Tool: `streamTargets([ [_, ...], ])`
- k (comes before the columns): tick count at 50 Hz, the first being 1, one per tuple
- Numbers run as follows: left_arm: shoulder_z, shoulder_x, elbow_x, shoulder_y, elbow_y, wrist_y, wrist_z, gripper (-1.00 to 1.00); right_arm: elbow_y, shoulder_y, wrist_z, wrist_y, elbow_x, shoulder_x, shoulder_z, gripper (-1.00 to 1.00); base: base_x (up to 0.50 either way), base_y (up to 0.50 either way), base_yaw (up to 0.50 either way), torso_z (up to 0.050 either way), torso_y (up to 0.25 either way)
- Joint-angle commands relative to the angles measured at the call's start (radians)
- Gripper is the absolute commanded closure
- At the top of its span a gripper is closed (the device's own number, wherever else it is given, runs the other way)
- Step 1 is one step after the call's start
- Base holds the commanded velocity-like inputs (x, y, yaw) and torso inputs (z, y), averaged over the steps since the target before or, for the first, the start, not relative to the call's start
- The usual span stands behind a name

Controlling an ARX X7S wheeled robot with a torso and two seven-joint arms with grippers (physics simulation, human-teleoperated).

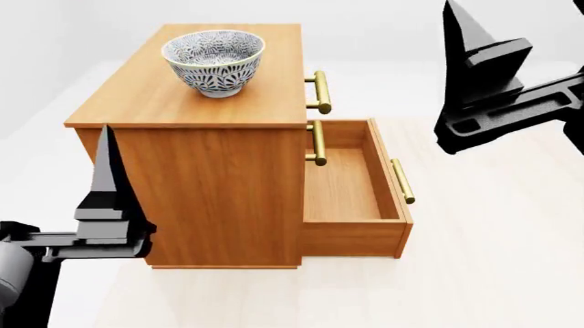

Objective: Put the bowl on top of the cabinet.

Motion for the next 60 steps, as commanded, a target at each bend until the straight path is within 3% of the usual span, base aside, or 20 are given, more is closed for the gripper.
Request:
streamTargets([
  [1,0.036,-0.005,0.085,0.035,-0.03,0.07,0.0,-1.0,-0.099,-0.09,-0.013,-0.106,-0.072,0.075,0.008,-1.0,0.0,0.0,0.0,0.0,0.0],
  [23,0.143,0.098,0.422,0.258,-0.277,0.302,-0.039,-1.0,-0.222,-0.328,-0.054,-0.42,-0.385,0.258,-0.054,-1.0,0.0,0.0,0.0,0.0,0.0],
  [30,0.135,0.092,0.421,0.254,-0.262,0.297,-0.041,-1.0,-0.228,-0.363,-0.085,-0.545,-0.521,0.343,-0.124,-1.0,0.0,0.0,0.0,0.0,0.0],
  [60,0.105,0.063,0.433,0.256,-0.221,0.305,-0.063,-1.0,-0.228,-0.547,0.014,-0.786,-0.954,0.347,-0.299,-1.0,0.0,0.0,0.0,0.0,0.0],
])
